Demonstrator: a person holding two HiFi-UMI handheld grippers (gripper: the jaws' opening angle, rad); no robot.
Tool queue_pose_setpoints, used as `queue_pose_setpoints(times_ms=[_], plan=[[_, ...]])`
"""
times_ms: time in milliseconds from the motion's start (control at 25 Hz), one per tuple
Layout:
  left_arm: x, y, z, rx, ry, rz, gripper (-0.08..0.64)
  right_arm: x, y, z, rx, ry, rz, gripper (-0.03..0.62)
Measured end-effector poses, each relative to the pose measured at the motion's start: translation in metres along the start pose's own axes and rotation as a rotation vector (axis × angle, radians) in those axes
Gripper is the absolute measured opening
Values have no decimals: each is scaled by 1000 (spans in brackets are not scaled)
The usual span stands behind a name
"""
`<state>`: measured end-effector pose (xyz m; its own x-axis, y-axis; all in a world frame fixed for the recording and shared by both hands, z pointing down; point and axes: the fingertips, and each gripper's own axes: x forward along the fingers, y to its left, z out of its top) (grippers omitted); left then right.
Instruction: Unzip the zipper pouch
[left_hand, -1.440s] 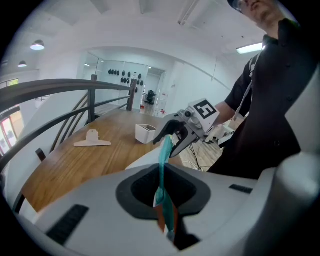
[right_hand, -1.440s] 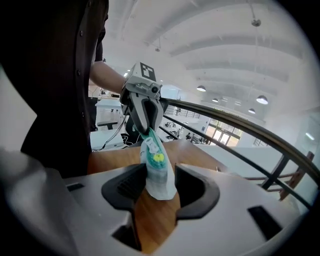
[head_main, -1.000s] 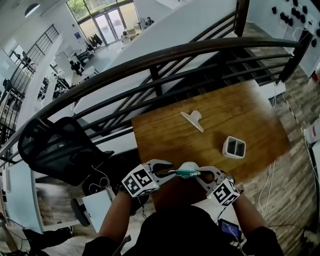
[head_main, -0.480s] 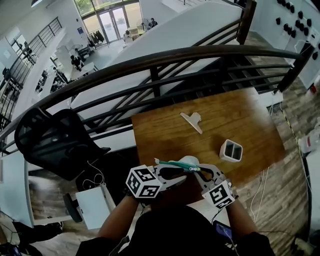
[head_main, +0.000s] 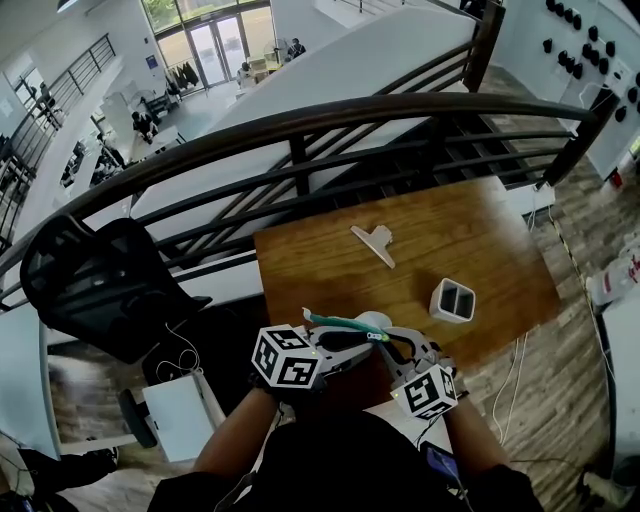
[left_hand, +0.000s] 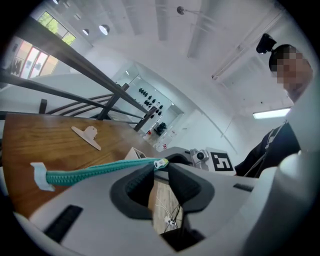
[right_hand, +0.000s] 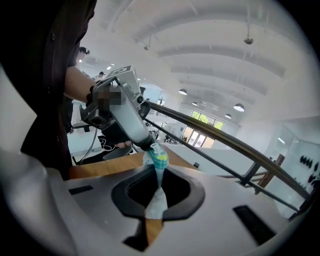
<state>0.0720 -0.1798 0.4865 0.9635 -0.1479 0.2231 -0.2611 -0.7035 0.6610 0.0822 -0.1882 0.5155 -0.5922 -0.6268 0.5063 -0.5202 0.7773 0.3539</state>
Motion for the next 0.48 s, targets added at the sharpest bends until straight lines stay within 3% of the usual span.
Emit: queue_pose_setpoints(times_ms=[200, 480], plan=[[-2, 0, -1, -48, -5, -12, 98, 0, 1, 1, -71, 27, -27, 6], [-3, 6, 3, -250, -72, -54, 98, -1, 6, 4, -238, 59, -36, 6]])
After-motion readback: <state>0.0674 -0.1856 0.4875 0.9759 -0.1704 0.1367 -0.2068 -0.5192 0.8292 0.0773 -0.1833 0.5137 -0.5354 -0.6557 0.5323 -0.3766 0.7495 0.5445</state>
